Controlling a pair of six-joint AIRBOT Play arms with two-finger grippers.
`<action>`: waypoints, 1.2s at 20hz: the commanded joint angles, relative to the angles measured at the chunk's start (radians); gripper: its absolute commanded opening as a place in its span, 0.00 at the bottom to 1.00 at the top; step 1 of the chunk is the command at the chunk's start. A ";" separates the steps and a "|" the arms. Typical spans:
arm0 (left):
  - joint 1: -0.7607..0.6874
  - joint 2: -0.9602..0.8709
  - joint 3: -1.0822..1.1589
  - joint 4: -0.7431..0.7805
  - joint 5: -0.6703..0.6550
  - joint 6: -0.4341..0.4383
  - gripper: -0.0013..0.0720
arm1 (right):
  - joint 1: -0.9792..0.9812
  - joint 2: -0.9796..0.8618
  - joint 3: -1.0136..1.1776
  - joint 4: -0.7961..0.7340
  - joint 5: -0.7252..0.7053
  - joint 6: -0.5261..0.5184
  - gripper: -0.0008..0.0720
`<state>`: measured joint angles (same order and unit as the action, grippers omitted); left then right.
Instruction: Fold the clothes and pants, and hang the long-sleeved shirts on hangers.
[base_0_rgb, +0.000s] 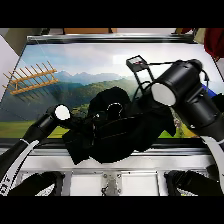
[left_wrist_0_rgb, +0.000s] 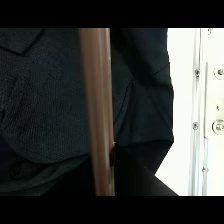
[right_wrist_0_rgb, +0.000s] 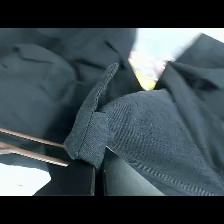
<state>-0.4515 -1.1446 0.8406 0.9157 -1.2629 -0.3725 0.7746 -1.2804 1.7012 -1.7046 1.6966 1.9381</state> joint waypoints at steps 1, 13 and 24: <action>0.000 0.001 0.001 -0.001 0.003 0.001 0.04 | 0.047 -0.039 0.035 0.029 -0.058 0.064 0.03; 0.000 0.001 0.001 -0.001 0.010 0.001 0.04 | 0.067 -0.069 0.035 0.129 -0.102 0.093 0.05; 0.000 0.001 0.001 0.000 0.008 0.001 0.04 | 0.066 -0.072 0.035 0.139 -0.098 0.081 0.85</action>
<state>-0.4511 -1.1446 0.8402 0.9237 -1.2568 -0.3687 0.8402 -1.3537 1.7374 -1.5726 1.5959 2.0319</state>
